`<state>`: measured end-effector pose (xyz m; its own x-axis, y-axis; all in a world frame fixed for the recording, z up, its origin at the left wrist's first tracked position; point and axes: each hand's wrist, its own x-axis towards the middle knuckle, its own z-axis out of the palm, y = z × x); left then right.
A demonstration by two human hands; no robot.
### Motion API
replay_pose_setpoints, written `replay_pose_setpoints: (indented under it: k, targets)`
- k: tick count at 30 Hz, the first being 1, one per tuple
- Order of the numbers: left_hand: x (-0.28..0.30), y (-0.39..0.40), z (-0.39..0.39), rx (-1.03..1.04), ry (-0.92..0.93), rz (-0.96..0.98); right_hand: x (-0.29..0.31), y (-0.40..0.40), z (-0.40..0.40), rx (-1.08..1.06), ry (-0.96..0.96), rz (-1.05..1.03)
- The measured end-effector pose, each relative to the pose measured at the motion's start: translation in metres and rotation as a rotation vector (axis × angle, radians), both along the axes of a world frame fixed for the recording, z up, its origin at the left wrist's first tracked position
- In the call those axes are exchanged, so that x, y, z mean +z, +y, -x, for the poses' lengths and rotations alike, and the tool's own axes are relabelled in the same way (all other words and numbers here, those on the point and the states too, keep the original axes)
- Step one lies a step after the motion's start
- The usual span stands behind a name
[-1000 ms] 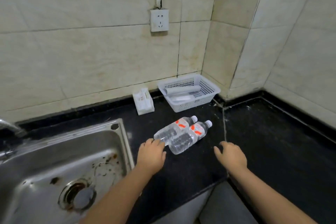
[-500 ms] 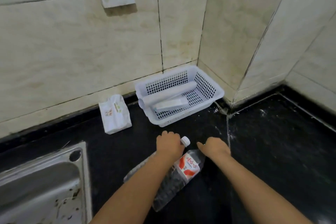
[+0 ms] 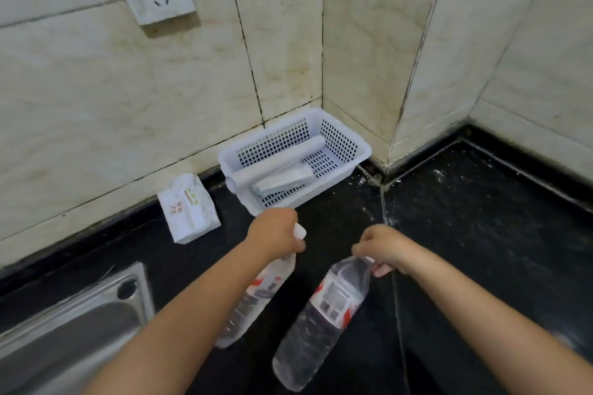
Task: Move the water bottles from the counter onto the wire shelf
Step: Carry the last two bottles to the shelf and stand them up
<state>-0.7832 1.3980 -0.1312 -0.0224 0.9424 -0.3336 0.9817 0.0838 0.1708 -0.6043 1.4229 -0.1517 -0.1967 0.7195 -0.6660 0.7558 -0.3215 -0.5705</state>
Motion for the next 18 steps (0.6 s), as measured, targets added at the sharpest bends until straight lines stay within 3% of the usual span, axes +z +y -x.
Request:
replay_pose_setpoints:
  k: [5, 9, 18]
  targets:
    - [0.049, -0.072, 0.01, -0.105, 0.013, -0.152, 0.074, -0.08, 0.005, 0.096, 0.034, -0.265]
    - [0.074, -0.136, 0.016, -0.217, -0.031, -0.261, 0.102, -0.168, 0.013, 0.217, -0.23, -0.625]
    - [0.117, -0.228, -0.088, -0.747, -0.175, -0.509, 0.167, -0.325, -0.074, -0.277, -0.346, -0.897]
